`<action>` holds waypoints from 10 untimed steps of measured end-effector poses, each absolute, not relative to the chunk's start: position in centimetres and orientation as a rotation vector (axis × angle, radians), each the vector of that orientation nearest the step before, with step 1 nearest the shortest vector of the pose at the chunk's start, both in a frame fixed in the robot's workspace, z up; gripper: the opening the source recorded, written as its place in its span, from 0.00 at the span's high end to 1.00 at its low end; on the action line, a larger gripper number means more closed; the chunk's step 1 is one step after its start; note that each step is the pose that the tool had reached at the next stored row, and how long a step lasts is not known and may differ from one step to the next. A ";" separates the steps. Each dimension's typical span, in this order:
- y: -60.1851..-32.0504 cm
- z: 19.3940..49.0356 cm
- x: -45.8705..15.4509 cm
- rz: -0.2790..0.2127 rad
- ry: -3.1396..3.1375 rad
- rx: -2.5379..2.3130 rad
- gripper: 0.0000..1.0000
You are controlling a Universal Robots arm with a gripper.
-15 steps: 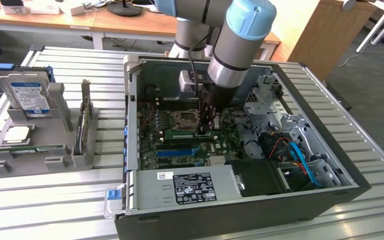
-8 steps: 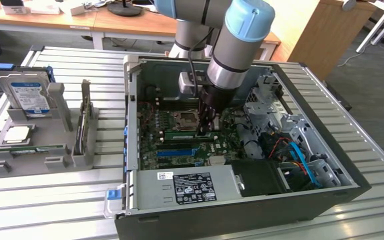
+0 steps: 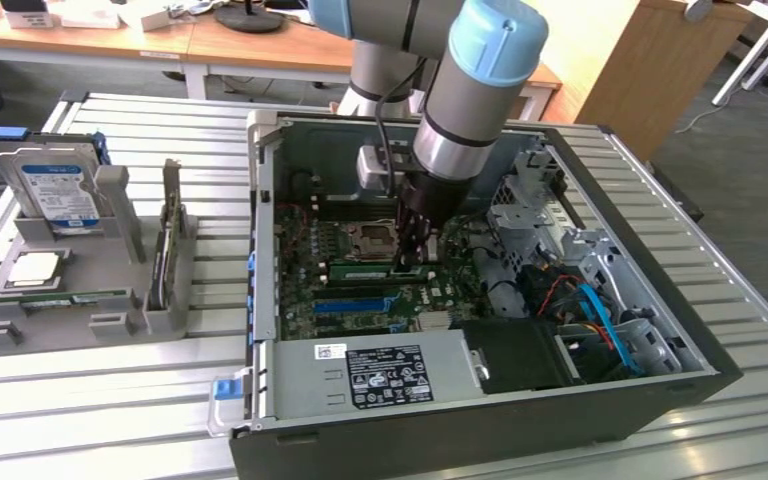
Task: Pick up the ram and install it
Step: 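Insert the ram into the slot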
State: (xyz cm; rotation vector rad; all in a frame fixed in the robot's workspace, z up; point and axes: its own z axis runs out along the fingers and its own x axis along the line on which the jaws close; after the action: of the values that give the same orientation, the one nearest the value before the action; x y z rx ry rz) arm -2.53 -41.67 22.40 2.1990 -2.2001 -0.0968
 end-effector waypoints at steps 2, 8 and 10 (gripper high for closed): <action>-41.7 22.4 -2.5 -0.096 -2.200 2.199 0.88; -41.7 22.4 -2.5 -0.096 -2.201 2.201 0.88; -41.7 22.4 -2.5 -0.097 -2.200 2.200 0.82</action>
State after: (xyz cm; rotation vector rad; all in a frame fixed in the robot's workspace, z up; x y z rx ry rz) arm -2.51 -41.66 22.35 2.2000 -2.2002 -0.0969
